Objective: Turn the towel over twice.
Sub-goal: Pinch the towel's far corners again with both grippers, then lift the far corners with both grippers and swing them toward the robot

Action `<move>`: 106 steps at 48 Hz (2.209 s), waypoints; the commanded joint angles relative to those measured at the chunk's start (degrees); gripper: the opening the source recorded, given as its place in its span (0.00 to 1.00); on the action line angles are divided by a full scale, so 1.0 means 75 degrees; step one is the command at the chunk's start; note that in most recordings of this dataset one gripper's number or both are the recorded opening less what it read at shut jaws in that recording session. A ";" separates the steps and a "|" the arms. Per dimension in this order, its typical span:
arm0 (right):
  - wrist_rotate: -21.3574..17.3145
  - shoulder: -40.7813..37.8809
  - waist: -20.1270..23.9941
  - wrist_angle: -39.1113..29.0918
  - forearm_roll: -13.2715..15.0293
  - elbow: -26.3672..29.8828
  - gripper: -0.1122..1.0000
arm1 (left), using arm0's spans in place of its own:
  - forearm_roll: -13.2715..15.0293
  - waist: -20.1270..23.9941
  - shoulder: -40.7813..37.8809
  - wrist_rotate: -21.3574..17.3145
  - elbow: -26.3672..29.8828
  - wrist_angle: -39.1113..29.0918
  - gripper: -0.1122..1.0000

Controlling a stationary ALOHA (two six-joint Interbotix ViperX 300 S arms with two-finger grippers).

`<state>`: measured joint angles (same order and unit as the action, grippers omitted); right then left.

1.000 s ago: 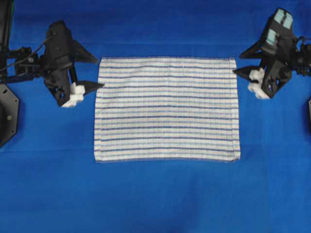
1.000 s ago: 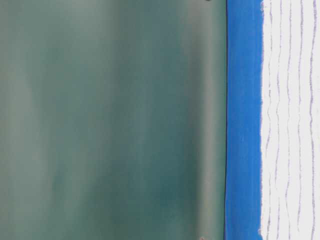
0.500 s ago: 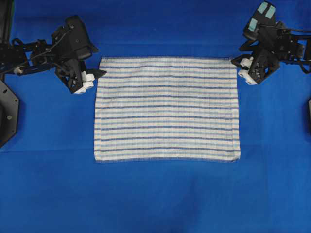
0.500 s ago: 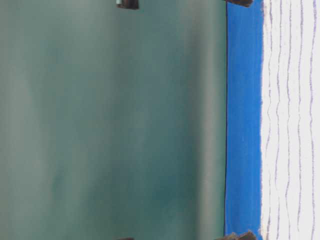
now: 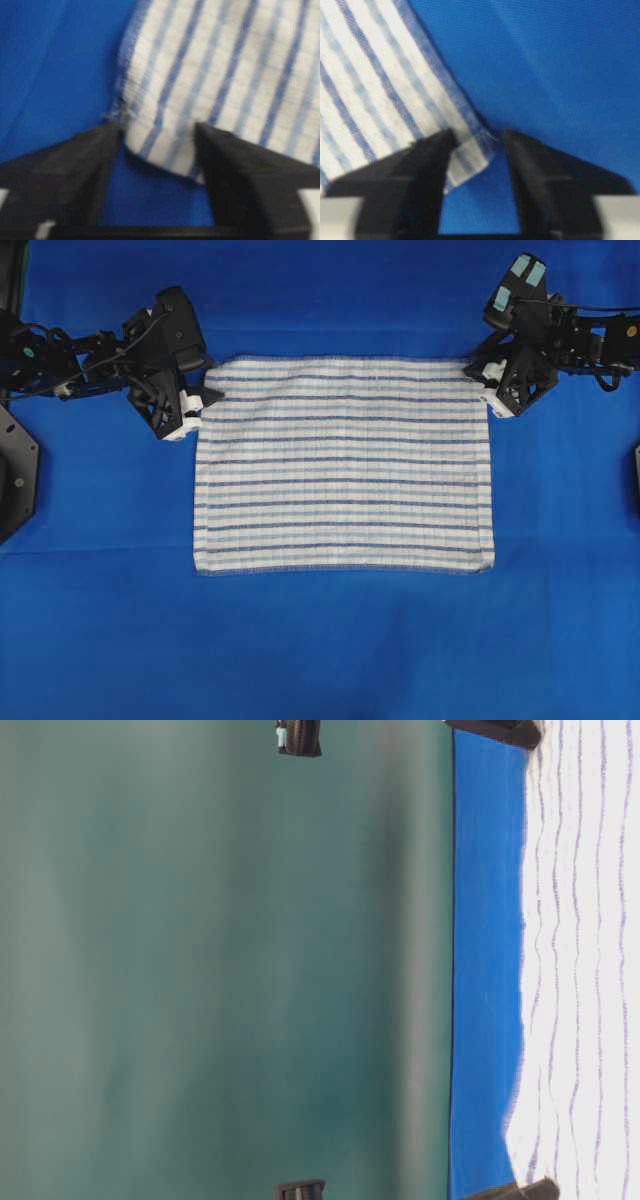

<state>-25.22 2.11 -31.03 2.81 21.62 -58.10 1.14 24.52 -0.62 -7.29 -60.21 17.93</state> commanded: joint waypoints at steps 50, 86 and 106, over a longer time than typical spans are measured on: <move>0.0340 0.1242 -0.1395 -0.0129 0.0305 0.0762 0.15 | 0.0012 0.1453 0.1090 -0.0129 0.1324 -0.0879 0.12; 0.0363 0.2836 -0.1570 -0.1934 0.1465 0.2918 0.15 | 0.0000 0.2074 0.2555 -0.0750 0.2473 -0.0832 0.12; 0.0164 0.4137 -0.0434 -0.2625 0.1383 0.2414 0.15 | 0.0000 0.1207 0.3680 -0.0469 0.1793 -0.0949 0.12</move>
<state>-23.73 31.11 -36.56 -15.38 32.34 -39.81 1.14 35.86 24.87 -11.43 -46.49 10.99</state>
